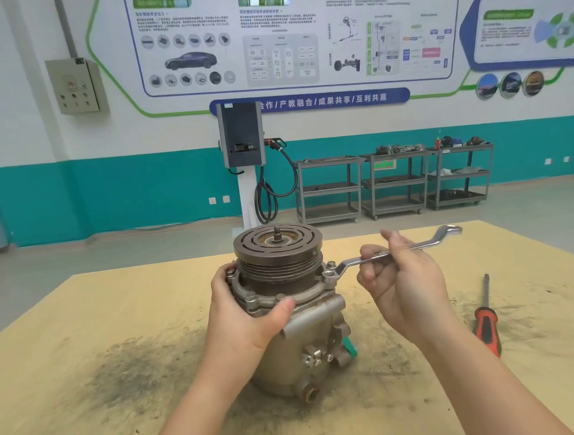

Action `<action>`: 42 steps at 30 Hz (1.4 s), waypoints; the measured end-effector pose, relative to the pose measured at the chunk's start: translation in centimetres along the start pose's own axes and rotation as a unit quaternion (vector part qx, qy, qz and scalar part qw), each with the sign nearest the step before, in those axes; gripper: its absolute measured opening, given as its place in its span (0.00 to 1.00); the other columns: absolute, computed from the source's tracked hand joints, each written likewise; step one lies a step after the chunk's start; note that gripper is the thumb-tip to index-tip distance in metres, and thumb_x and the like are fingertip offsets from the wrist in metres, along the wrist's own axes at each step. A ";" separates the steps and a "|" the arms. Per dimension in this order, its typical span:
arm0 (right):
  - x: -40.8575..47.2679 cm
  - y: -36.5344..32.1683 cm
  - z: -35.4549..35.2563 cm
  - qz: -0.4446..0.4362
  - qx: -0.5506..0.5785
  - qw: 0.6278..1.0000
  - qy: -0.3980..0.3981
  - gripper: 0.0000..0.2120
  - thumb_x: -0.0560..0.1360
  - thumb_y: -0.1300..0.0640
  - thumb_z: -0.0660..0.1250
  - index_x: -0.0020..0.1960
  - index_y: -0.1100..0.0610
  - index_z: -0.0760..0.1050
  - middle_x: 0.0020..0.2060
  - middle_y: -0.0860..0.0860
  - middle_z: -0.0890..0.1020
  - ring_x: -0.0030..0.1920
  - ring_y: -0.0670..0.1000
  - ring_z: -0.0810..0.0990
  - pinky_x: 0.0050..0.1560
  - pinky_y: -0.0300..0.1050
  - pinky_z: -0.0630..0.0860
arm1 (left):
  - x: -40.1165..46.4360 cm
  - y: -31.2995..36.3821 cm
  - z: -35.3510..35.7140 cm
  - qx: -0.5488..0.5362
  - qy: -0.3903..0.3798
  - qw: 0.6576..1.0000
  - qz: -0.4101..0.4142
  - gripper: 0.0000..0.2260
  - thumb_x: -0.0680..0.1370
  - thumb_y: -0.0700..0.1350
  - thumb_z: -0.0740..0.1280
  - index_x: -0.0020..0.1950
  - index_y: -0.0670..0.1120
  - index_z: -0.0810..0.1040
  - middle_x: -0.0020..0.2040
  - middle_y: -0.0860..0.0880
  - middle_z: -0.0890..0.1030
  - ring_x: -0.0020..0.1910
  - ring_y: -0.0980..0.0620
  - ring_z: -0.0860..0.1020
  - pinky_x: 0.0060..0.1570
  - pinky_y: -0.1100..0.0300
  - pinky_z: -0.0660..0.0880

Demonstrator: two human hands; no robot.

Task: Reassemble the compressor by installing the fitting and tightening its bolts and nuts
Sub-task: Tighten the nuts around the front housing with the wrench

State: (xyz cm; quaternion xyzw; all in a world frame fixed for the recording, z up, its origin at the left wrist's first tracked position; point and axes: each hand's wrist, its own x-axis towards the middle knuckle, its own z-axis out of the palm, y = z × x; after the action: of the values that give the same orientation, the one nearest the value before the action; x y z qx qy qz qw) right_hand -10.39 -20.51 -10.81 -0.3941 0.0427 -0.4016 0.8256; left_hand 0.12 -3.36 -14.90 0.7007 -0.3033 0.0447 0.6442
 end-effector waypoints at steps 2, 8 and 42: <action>0.1 0.3 -0.1 0.019 0.012 1.000 -0.007 0.05 0.84 0.59 0.53 0.55 0.58 0.66 0.28 0.54 0.79 0.23 0.49 0.72 0.26 0.40 0.72 | 0.2 0.0 -0.3 -0.011 -0.010 1.000 0.000 0.32 0.59 0.62 0.73 0.59 0.67 0.63 0.55 0.70 0.75 0.57 0.71 0.73 0.48 0.77 0.69; -2.8 3.3 0.9 -0.302 -0.099 0.948 0.027 0.05 0.84 0.55 0.52 0.50 0.52 0.63 0.31 0.53 0.81 0.27 0.52 0.76 0.32 0.41 0.74 | -0.2 -0.3 -0.3 -0.023 -0.018 1.000 0.004 0.49 0.61 0.62 0.73 0.77 0.56 0.55 0.69 0.59 0.69 0.68 0.59 0.69 0.66 0.63 0.64; -3.2 3.2 1.1 -0.335 -0.157 0.929 -0.017 0.06 0.84 0.53 0.52 0.49 0.51 0.65 0.34 0.53 0.81 0.29 0.54 0.77 0.34 0.43 0.75 | -0.8 0.3 -0.8 -0.049 -0.047 0.997 -0.022 0.57 0.57 0.68 0.73 0.80 0.58 0.47 0.75 0.60 0.63 0.73 0.57 0.66 0.74 0.48 0.63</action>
State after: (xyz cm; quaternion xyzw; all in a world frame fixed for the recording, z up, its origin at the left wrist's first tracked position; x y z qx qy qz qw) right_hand -10.07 -16.37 -13.04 -0.5165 -0.0433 -0.6364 0.5712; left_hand -0.38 -2.30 -14.82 0.6763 -0.3200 -0.0170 0.6633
